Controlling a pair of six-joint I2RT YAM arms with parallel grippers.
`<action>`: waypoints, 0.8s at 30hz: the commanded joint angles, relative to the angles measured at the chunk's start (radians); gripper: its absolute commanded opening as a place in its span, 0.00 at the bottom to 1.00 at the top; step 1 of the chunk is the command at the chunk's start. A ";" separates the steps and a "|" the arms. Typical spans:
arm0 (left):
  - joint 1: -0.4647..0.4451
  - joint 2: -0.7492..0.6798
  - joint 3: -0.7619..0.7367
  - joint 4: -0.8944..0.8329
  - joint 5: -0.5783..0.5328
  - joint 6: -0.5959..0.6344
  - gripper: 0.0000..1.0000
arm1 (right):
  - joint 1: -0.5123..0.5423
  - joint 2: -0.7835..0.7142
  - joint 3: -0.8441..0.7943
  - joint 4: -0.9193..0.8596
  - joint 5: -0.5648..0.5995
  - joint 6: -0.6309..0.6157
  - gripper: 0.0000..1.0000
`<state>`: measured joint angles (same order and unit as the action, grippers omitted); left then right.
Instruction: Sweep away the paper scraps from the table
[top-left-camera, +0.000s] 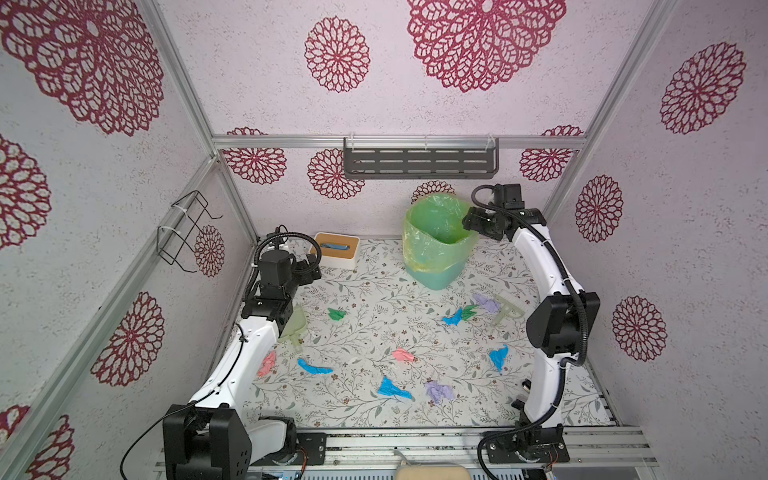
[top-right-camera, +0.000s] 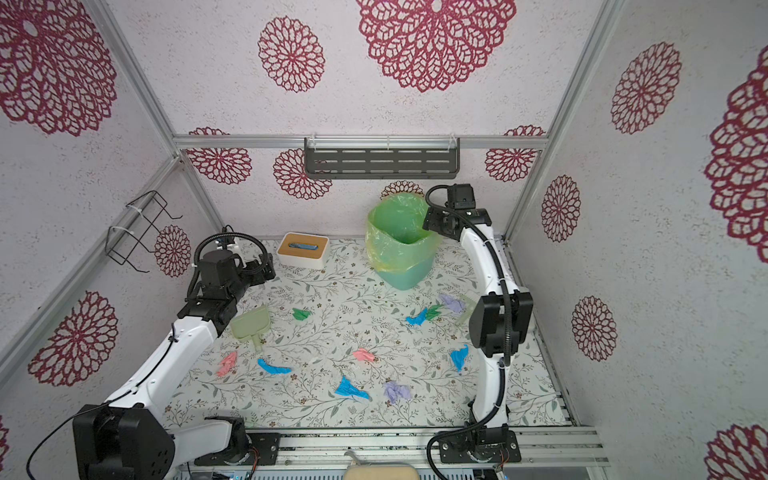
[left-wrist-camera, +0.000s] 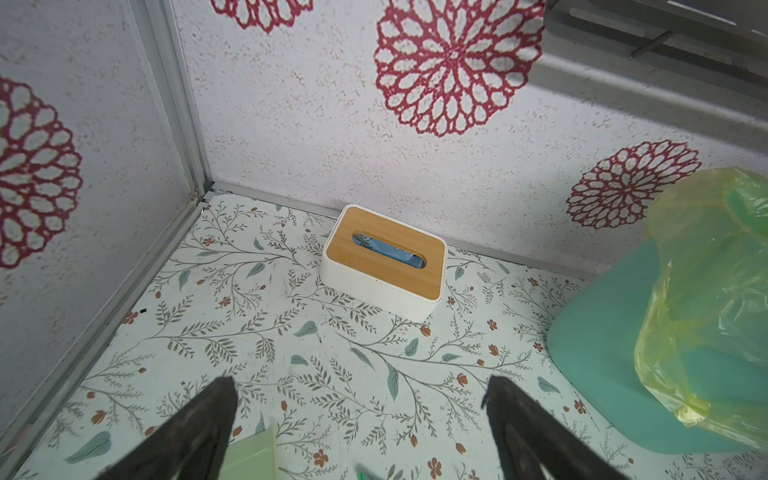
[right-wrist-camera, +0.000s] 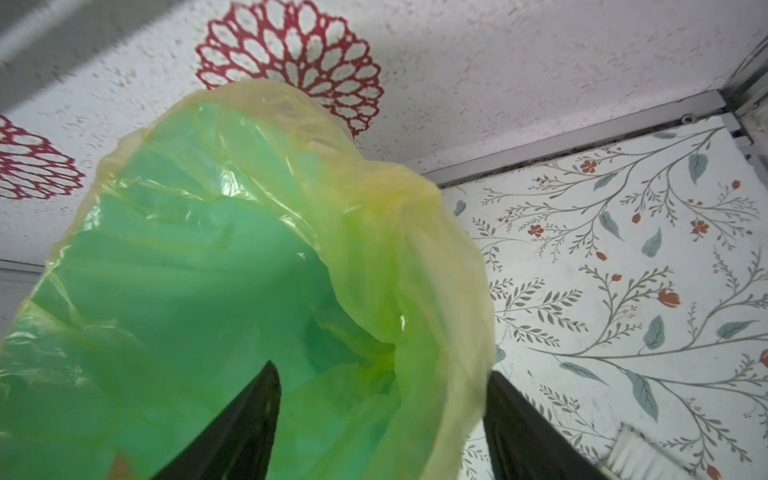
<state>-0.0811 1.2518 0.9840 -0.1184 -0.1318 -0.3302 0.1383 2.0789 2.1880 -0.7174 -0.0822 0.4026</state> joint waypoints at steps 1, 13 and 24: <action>-0.005 0.012 0.021 -0.035 0.018 0.003 0.97 | 0.006 -0.002 0.058 -0.067 0.018 0.019 0.72; -0.005 0.044 0.061 -0.080 0.034 0.014 0.97 | 0.011 0.022 0.068 -0.099 0.027 0.003 0.50; -0.005 0.026 0.050 -0.109 0.031 0.015 0.97 | 0.012 0.061 0.145 -0.164 0.004 -0.040 0.41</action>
<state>-0.0807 1.2938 1.0206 -0.2089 -0.1112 -0.3260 0.1452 2.1395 2.2982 -0.8455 -0.0761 0.3927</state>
